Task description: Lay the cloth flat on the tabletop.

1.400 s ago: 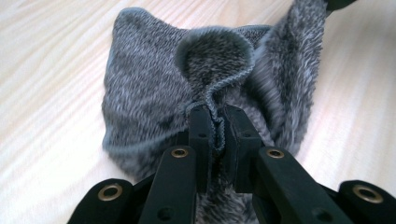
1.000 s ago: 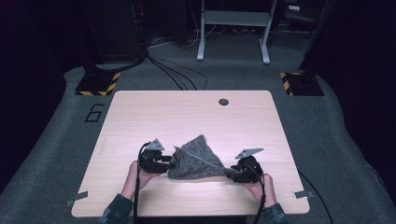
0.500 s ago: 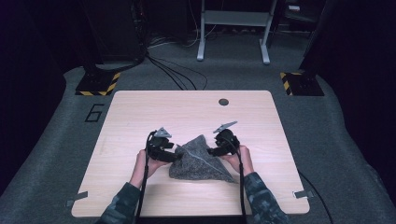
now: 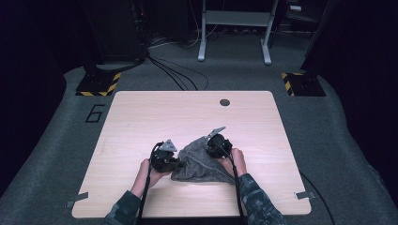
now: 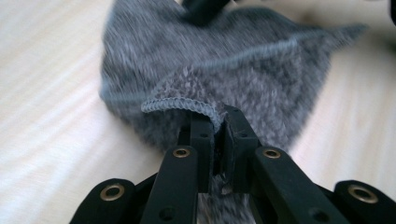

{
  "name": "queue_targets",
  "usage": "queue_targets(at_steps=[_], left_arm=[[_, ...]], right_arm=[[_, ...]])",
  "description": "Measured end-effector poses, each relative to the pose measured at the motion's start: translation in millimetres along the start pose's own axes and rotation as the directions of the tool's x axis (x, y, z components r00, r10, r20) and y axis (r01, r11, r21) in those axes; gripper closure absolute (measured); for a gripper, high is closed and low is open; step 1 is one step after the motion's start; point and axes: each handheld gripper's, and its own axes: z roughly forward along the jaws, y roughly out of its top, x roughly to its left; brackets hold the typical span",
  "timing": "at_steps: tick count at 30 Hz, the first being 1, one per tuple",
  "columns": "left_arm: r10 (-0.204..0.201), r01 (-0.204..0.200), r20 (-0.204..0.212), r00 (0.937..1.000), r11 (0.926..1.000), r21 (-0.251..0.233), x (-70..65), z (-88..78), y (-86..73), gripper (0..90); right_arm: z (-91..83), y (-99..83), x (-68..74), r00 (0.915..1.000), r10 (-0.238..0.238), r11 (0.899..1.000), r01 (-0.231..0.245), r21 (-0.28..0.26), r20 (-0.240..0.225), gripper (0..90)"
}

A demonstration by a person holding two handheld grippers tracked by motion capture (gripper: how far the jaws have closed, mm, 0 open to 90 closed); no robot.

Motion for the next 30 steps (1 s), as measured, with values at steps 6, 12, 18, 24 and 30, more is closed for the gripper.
queue_targets(at_steps=[6,12,18,24,30], left_arm=[[0.030,-0.031,0.021,0.9993,0.9989,0.034,-8.6,-5.4,-12.4,83.7],[0.030,-0.031,0.028,0.9992,0.9980,0.054,-9.5,-13.5,-25.7,83.1],[0.056,-0.058,0.026,0.9981,0.9929,0.104,-16.0,-21.3,-37.5,82.2],[0.003,0.000,-0.017,0.9999,0.9901,0.140,-13.9,-34.2,-44.4,51.6],[-0.021,0.024,-0.116,0.9930,0.9994,0.023,-17.3,-63.8,-29.6,32.1]], right_arm=[[-9.1,-13.3,-6.4,0.9974,0.046,0.999,-0.047,0.002,0.056,81.3],[-22.4,-33.0,-15.1,0.9899,0.108,0.994,-0.109,-0.001,0.091,81.3],[-33.0,-50.4,-24.3,0.9744,0.178,0.984,-0.176,-0.020,0.138,80.1],[-45.5,-54.4,-26.7,0.9720,0.207,0.978,-0.201,-0.063,0.111,68.8],[-54.8,-54.8,-31.7,0.9738,0.214,0.974,-0.207,-0.088,0.077,57.4]])
